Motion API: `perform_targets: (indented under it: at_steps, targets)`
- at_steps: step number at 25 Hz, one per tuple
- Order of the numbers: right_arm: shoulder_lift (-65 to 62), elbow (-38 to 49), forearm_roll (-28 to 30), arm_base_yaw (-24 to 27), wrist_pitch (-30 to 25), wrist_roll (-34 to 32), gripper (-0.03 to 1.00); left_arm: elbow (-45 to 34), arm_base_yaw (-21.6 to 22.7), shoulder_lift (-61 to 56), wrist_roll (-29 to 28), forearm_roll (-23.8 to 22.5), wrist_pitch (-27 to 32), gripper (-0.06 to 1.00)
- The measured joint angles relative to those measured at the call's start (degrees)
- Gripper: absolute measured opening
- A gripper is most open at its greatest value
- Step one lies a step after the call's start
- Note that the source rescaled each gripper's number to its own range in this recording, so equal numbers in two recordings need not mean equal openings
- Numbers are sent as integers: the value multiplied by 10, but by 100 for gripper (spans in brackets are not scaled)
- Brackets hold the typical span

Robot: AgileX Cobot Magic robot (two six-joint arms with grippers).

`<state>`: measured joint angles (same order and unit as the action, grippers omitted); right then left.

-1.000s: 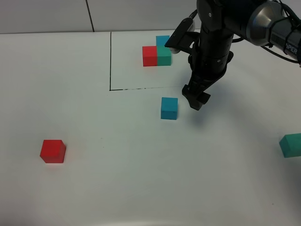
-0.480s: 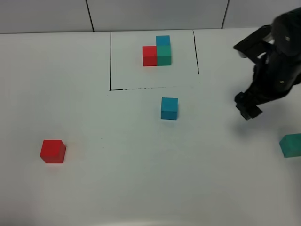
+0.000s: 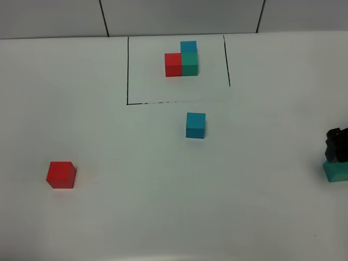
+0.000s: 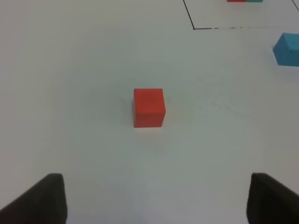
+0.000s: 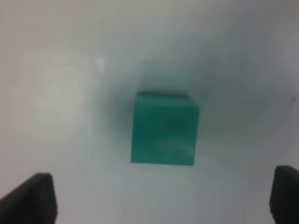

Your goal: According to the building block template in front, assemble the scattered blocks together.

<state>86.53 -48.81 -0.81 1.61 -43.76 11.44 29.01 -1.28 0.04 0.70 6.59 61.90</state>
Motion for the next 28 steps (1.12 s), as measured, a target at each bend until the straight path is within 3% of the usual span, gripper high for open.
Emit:
perform_targets:
  at_steps: [5,21,24,28]
  targets:
    - [0,28,-29,39,10,50,95,0,0,0,0,-13,0,88]
    - [103,28,-73,42,100,93,95,0,0,0,0,-16,0,88]
    - [123,28,-78,42,105,100,93,0,0,0,0,-16,0,88]
    - [134,28,-91,42,109,102,81,0,0,0,0,-16,0,88]
